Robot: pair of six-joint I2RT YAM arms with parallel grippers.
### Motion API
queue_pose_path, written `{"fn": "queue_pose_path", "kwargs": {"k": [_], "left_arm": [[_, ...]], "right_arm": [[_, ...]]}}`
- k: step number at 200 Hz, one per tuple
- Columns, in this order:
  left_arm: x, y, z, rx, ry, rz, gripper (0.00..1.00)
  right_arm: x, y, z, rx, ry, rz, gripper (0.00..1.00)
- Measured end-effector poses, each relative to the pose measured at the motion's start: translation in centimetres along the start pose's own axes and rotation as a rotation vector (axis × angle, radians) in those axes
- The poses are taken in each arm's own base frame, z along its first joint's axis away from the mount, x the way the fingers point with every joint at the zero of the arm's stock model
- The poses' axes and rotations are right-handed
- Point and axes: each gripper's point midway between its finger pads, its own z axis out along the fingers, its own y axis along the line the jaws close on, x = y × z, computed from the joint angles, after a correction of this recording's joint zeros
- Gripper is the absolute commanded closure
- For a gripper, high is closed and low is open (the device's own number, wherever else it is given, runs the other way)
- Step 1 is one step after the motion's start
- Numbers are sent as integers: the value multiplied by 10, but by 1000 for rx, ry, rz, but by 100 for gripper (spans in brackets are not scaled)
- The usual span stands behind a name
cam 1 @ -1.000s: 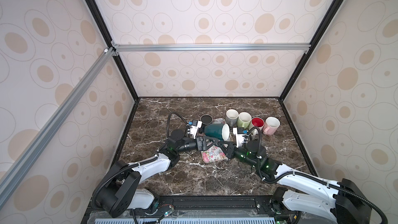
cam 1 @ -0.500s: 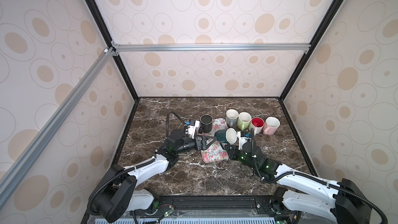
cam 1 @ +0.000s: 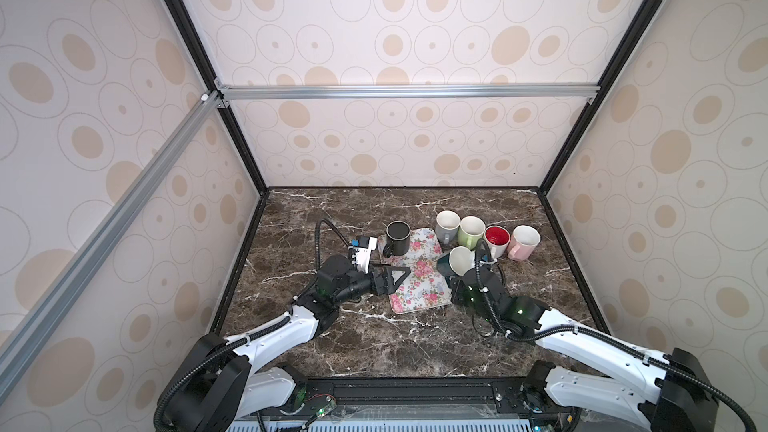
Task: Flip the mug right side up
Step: 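Carry the teal mug toward the mug row while the left gripper releases and withdraws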
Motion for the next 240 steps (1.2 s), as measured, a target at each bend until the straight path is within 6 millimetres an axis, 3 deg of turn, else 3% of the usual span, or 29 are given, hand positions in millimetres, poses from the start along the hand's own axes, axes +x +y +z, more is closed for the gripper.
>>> {"fn": "queue_pose_path", "kwargs": {"k": [58,99,147,240], "left_arm": [[9,7,-7,-22,-2,-5,2],[4,3,-10,-16,-23,17,2],[0,3,-14,-29,-47,35,2],[2,12,-18,-74,-60,48,2]], "right_arm": [[-33,-63,-23,238,19,109,100],[-40,-113,-52,391,36,178,100],[-47,-155,-75,511,28,229,100],[-69,-191,-72,620,41,245,100]]}}
